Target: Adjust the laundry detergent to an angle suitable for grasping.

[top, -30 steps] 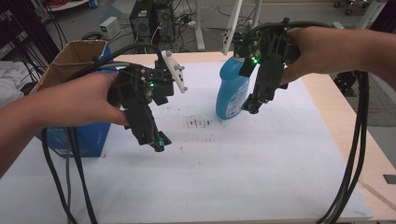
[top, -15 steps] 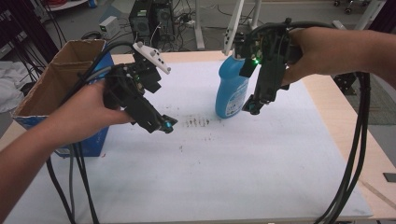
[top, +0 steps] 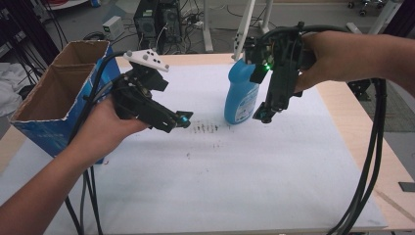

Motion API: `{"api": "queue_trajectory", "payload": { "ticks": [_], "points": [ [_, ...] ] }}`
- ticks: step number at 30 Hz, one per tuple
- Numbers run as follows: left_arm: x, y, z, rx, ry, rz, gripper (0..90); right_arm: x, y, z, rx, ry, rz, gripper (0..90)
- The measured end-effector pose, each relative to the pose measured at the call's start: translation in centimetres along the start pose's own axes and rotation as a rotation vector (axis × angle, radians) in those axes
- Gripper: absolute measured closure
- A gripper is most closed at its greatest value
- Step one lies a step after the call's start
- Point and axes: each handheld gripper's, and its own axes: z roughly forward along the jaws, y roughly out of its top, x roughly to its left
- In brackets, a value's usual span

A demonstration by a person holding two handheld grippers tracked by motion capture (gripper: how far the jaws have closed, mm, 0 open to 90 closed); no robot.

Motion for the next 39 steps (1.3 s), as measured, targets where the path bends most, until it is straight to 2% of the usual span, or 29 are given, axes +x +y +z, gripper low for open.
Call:
{"api": "queue_trajectory", "payload": {
  "ticks": [2, 6, 10, 13, 20, 24, 30, 39],
  "points": [
    [0.0, -0.3, 0.1, -0.039, 0.009, -0.010, 1.7, 0.1, -0.1, 0.0, -0.002, -0.003, -0.002, 2.0],
    [0.1, -0.8, 0.6, -0.086, 0.016, -0.020, 1.7, 0.2, -0.4, -0.1, -0.001, -0.003, 0.003, 2.0],
    [0.3, -1.3, 1.0, -0.152, 0.018, -0.058, 1.7, 0.5, -1.2, 0.1, 0.001, 0.004, 0.011, 2.0],
    [0.3, -1.5, 1.2, -0.172, 0.035, -0.066, 1.7, 0.6, -1.4, 0.1, 0.002, 0.002, 0.020, 2.0],
    [-0.3, -1.6, 1.9, -0.259, 0.084, -0.099, 1.7, 1.7, -2.8, 0.2, 0.011, -0.004, 0.023, 2.0],
    [-0.5, -1.3, 2.5, -0.272, 0.084, -0.110, 1.7, 2.4, -3.6, 0.4, -0.009, -0.003, 0.024, 2.0],
    [-0.8, -1.0, 3.6, -0.259, 0.085, -0.126, 1.7, 3.4, -4.8, 1.0, -0.009, -0.006, 0.028, 2.0],
    [-1.4, -0.1, 4.9, -0.252, 0.086, -0.118, 1.6, 4.3, -6.3, 1.3, -0.006, -0.011, 0.044, 2.0]
  ]
}}
